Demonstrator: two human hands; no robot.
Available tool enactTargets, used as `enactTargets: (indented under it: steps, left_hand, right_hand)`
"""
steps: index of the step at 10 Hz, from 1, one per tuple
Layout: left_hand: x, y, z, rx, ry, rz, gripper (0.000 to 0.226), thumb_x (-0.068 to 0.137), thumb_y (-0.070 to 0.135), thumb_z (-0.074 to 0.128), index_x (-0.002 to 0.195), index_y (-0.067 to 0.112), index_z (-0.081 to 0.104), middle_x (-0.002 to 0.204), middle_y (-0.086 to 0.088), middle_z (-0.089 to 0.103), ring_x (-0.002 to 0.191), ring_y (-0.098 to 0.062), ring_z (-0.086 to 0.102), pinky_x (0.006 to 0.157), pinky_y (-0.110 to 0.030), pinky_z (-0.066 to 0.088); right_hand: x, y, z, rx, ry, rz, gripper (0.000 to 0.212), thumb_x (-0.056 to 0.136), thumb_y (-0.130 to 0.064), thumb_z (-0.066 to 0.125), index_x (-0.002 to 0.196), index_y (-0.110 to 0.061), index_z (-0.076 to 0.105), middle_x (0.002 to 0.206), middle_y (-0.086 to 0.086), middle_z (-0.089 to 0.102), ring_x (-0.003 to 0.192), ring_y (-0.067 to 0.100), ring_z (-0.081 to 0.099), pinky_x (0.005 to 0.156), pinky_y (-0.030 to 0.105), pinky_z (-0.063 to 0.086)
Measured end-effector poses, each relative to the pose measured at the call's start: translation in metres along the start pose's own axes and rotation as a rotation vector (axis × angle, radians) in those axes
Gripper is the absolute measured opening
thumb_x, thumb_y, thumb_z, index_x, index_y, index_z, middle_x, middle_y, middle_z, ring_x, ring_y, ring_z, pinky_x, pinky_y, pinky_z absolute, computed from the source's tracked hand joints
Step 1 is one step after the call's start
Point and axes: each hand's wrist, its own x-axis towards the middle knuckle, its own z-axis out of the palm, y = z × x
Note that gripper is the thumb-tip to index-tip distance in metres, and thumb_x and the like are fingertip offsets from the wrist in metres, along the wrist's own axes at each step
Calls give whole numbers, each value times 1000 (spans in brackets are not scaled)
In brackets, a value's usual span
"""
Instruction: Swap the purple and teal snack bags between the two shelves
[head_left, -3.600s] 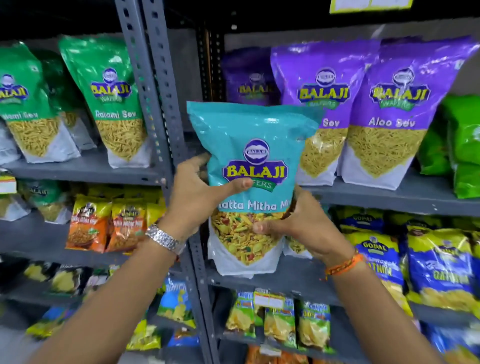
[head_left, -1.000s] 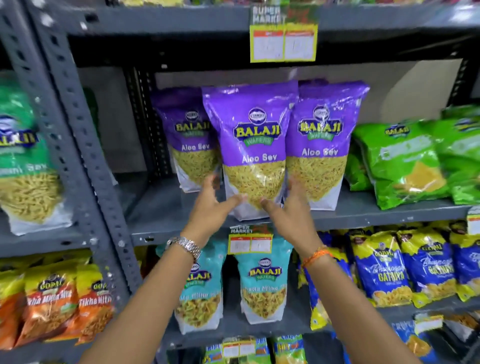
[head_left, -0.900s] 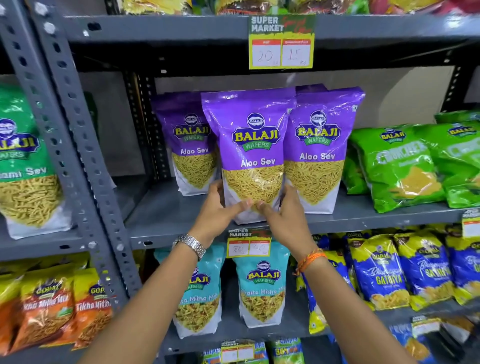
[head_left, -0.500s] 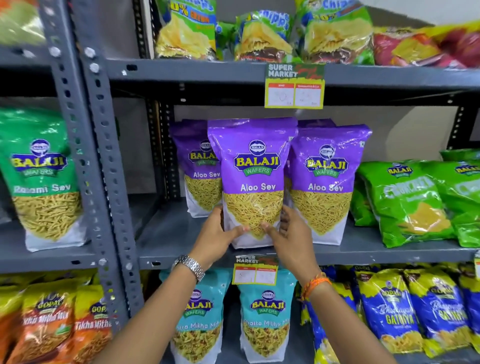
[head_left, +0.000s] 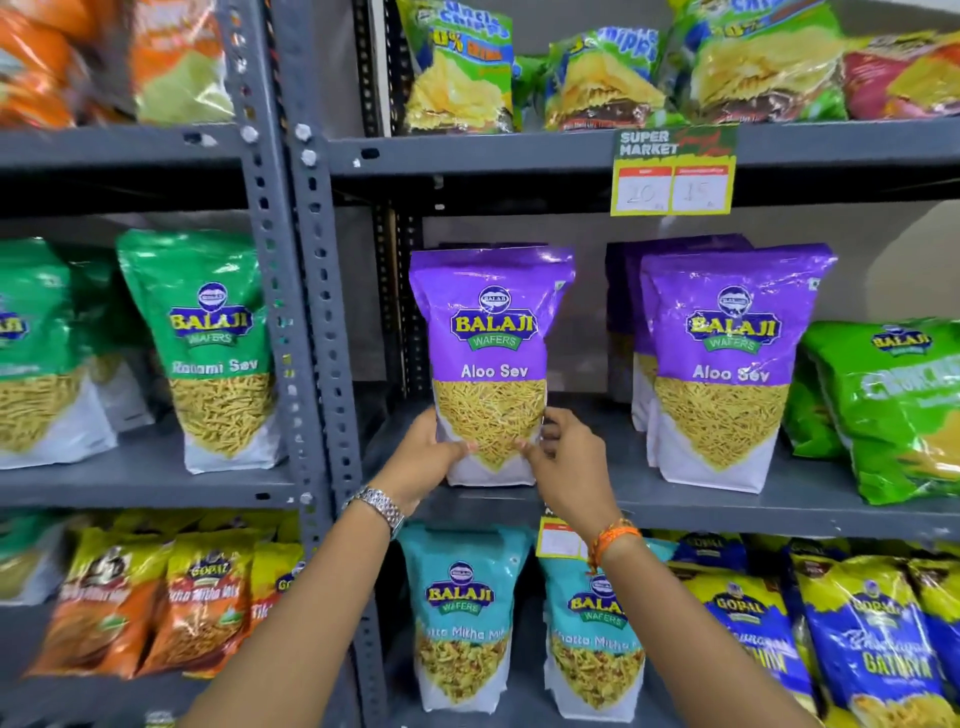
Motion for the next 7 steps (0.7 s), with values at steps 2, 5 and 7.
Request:
enactTargets:
  steps: [2,5,7]
  left_hand:
    - [-4,1,-6,2,18,-22,54,95,-4,63,145,10,48,143,-8,61,131,-22,58,114,-37,44]
    - [-7,7,-7,15,31,-20,53,98,-6,58,146,10,45,146,-12,59,123,-18,56,104,-30,44]
    - [-7,6,-7,-1,46,-2,57,97,-5,60,149,11,42,149,-11,57,126,-17,55,107,-31,43]
  right_hand:
    - [3,-2,2,15,-54,28,39,87,-16,76,122,-12,58,110,13,73,97,28,73,85,40,61]
    - [0,-7,-2,-65,-101,0,51,87,-22,77,127,-5,50,103,8,66,96,26,68,84,38,58]
    - [3,-7,-7,-105,-160,10,56,88,-20,76,134,-5,48,118,18,70,105,28,69,92,40,58]
